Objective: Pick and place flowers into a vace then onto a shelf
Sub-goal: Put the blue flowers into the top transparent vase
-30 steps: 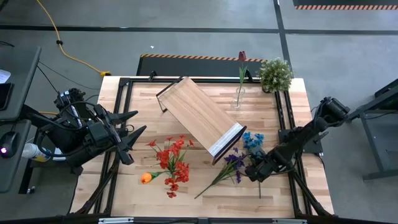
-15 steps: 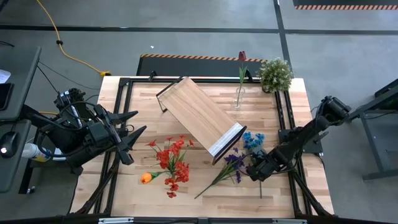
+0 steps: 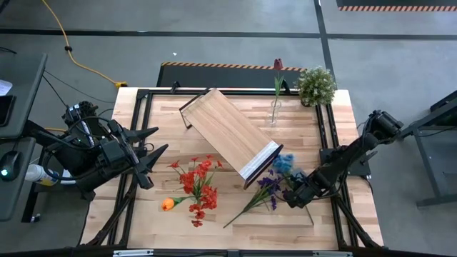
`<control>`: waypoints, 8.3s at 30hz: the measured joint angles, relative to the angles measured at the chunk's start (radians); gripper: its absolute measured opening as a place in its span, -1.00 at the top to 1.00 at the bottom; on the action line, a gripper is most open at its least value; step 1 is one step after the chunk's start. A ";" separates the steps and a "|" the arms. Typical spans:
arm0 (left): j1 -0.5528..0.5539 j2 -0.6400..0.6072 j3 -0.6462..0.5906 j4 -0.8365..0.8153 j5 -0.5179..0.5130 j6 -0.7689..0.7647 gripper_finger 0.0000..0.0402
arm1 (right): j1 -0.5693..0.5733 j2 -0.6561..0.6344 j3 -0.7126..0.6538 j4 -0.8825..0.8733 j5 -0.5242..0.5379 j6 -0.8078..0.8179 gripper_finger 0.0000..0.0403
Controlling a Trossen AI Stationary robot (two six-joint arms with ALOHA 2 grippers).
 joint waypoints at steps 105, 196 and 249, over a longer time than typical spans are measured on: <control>0.000 -0.001 0.000 -0.022 0.000 -0.001 -0.36 | -0.182 -0.323 0.982 -0.599 1.563 -1.071 0.98; 0.000 0.000 0.000 -0.126 0.000 -0.030 -0.36 | -0.480 -0.706 0.982 -0.908 1.529 -0.987 0.98; 0.001 -0.001 0.000 -0.126 0.014 -0.057 -0.36 | -0.515 -0.936 -0.138 0.999 1.237 -1.701 0.97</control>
